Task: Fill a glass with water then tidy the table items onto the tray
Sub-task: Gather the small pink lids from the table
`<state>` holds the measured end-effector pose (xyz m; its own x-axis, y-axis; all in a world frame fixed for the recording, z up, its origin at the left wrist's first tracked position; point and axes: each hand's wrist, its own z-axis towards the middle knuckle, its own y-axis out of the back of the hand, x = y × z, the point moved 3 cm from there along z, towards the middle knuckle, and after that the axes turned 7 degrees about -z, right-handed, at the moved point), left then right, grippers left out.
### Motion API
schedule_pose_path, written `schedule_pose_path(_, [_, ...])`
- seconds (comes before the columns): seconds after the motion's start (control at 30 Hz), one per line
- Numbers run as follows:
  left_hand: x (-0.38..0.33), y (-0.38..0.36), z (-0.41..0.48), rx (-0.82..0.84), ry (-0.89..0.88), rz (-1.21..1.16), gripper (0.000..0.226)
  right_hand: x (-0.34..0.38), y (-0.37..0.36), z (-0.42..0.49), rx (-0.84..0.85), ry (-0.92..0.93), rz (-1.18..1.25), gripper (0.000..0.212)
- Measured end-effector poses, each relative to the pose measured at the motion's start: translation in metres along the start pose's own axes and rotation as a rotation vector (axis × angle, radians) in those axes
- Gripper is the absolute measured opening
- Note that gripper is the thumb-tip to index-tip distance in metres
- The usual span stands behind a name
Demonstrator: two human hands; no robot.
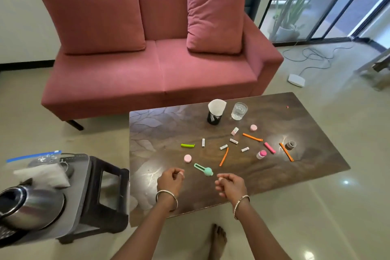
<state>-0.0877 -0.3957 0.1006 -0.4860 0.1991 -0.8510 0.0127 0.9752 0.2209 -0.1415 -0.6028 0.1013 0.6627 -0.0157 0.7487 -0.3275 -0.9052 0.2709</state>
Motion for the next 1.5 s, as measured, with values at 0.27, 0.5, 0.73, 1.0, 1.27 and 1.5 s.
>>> schedule_pose_path(0.27, [-0.006, -0.096, 0.035, -0.053, 0.096, 0.083, 0.016, 0.007, 0.084, 0.098, -0.002, -0.088, -0.036, 0.016])
schedule_pose_path(0.5, [0.005, -0.122, 0.065, -0.176, 0.147, 0.218, 0.021, 0.013, 0.112, 0.157, 0.032, -0.141, -0.137, 0.016])
schedule_pose_path(0.73, [0.02, -0.126, 0.115, -0.183, 0.167, 0.348, 0.015, 0.0, 0.095, 0.193, 0.074, -0.197, -0.213, 0.015])
schedule_pose_path(1.0, [0.047, -0.124, 0.2, 0.017, 0.175, 0.751, 0.032, -0.012, 0.062, 0.214, 0.137, -0.271, -0.29, 0.015])
schedule_pose_path(1.27, [0.078, -0.134, 0.237, 0.203, 0.182, 0.936, 0.054, -0.013, 0.031, 0.241, 0.137, -0.366, -0.3, 0.014])
schedule_pose_path(1.5, [0.075, -0.135, 0.256, 0.256, 0.043, 1.093, 0.026, -0.003, 0.016, 0.258, 0.156, -0.371, -0.315, 0.016])
